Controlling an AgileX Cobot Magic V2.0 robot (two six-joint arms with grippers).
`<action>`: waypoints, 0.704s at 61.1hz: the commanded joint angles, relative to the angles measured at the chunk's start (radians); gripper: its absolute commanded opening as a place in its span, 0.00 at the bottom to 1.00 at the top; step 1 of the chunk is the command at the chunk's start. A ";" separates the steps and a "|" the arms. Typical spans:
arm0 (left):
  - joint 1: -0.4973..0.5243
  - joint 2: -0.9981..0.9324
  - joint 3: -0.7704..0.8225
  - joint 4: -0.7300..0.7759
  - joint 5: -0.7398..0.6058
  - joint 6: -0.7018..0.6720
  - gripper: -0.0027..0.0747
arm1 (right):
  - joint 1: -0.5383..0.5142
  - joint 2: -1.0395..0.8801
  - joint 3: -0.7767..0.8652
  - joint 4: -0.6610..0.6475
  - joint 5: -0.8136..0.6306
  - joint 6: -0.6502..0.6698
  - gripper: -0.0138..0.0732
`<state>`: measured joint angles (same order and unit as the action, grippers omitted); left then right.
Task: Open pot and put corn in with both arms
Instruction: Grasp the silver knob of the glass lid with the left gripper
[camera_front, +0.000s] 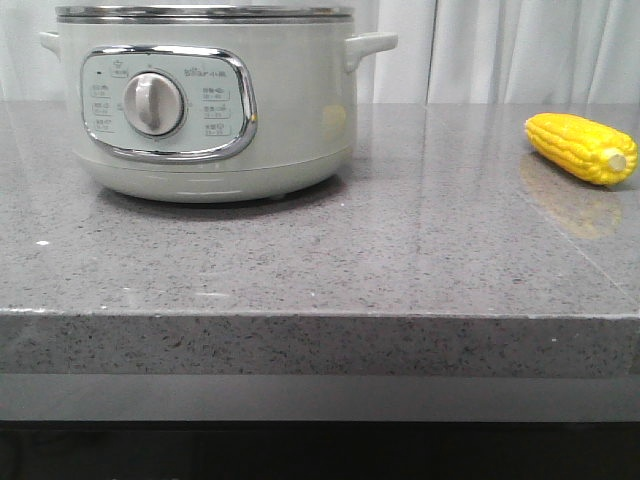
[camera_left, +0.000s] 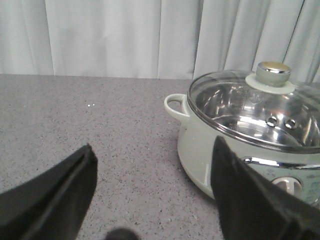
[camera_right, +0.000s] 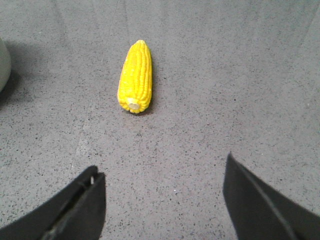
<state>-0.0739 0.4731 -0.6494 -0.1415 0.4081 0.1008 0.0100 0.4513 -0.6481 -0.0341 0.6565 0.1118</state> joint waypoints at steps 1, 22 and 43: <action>0.003 0.043 -0.045 -0.018 -0.105 0.004 0.74 | -0.005 0.013 -0.026 -0.005 -0.082 -0.004 0.79; -0.179 0.266 -0.185 -0.027 -0.167 0.004 0.74 | -0.005 0.013 -0.026 0.001 -0.087 -0.004 0.79; -0.401 0.558 -0.328 -0.027 -0.361 0.004 0.74 | -0.005 0.013 -0.026 0.001 -0.087 -0.004 0.79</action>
<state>-0.4416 0.9813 -0.9089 -0.1558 0.1822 0.1045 0.0100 0.4513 -0.6481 -0.0322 0.6501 0.1118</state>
